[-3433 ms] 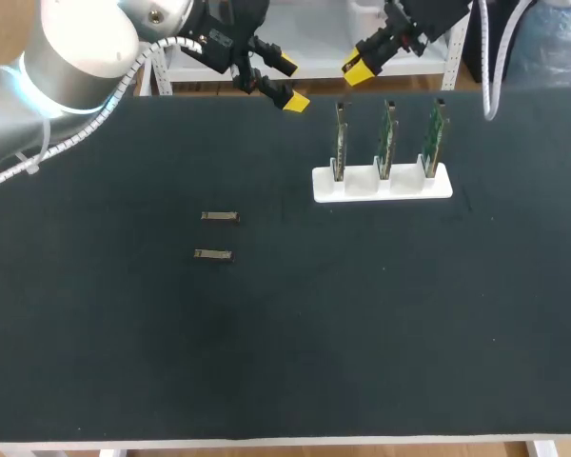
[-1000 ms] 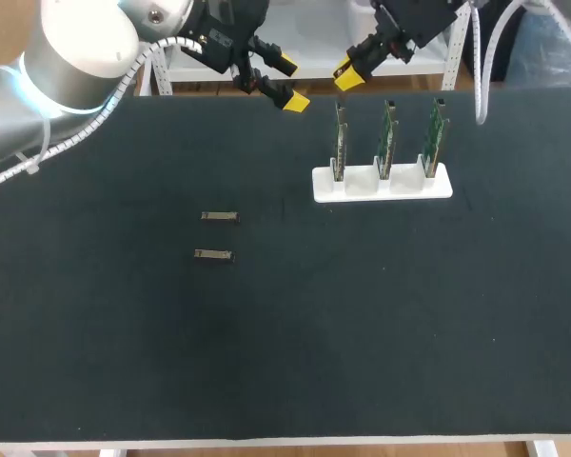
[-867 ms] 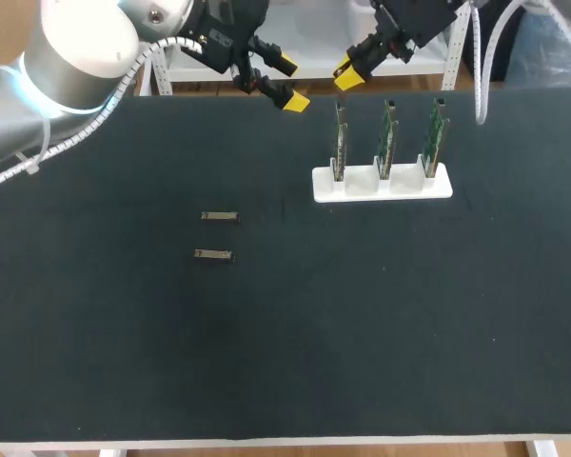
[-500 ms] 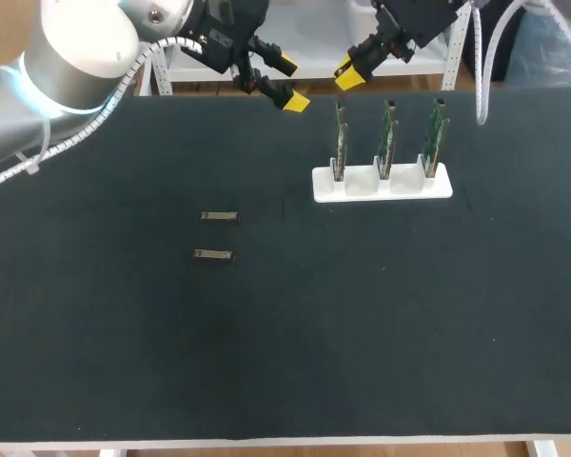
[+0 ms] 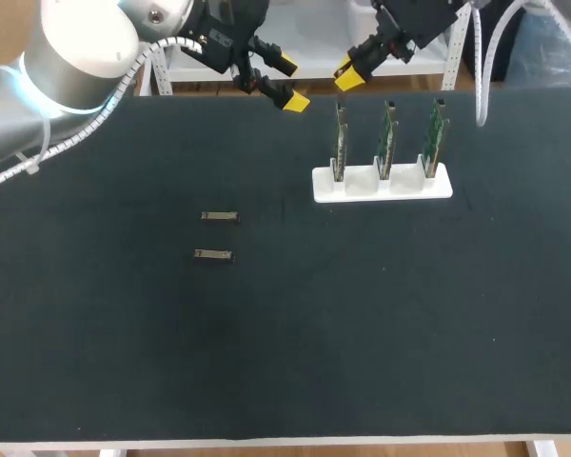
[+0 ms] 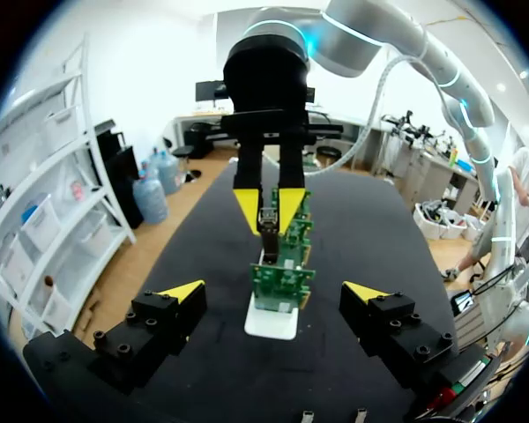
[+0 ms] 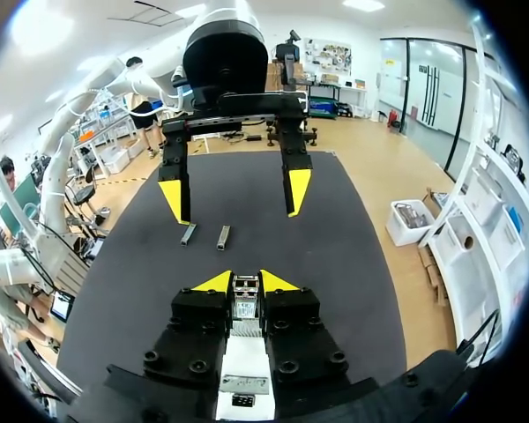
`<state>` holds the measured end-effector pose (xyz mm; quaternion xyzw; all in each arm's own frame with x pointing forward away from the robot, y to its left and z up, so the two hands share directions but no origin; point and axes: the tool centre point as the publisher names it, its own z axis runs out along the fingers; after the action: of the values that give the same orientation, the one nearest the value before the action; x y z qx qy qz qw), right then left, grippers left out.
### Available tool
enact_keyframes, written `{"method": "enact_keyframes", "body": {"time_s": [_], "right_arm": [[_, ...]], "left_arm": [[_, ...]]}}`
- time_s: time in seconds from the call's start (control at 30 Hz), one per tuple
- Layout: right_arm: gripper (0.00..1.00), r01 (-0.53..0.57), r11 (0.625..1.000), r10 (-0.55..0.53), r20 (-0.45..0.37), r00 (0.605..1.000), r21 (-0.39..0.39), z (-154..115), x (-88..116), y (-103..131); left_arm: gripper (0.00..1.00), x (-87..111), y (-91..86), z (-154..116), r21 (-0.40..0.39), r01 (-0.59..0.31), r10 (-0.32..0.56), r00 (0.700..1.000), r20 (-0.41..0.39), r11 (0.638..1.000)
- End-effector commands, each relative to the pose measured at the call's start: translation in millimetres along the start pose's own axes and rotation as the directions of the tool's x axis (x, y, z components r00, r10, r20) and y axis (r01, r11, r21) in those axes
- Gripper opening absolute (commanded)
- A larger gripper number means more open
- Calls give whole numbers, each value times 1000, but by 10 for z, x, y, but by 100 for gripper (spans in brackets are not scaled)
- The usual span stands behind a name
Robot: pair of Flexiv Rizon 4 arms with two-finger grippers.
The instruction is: Pick up the optical module with the left hand, and insert it into the network port with the right hand.
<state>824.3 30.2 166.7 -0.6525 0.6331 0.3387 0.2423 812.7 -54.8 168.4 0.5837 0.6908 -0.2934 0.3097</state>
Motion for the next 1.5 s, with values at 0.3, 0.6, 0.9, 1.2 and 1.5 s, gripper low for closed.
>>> {"method": "enact_keyframes", "body": {"time_s": [0.3,0.6,0.9,1.2,1.5], "right_arm": [[0,-4,962,6,4,1000,-275,15,47,-48],[0,1,965,5,20,1000,-263,3,31,-35],[0,6,964,0,23,1000,-264,17,15,-34],[0,10,965,2,44,999,-261,4,28,-27],[0,5,966,6,43,999,-257,9,62,-7]], "left_arm": [[100,0,-8,-2,-2,0,0,1000,-2,1000],[100,0,-8,-2,-2,0,0,1000,-2,1000],[100,0,-8,-2,-2,0,0,1000,-2,1000],[100,0,-8,-2,-2,0,0,1000,-2,1000],[100,0,-8,-2,-2,0,0,1000,-2,1000]]}}
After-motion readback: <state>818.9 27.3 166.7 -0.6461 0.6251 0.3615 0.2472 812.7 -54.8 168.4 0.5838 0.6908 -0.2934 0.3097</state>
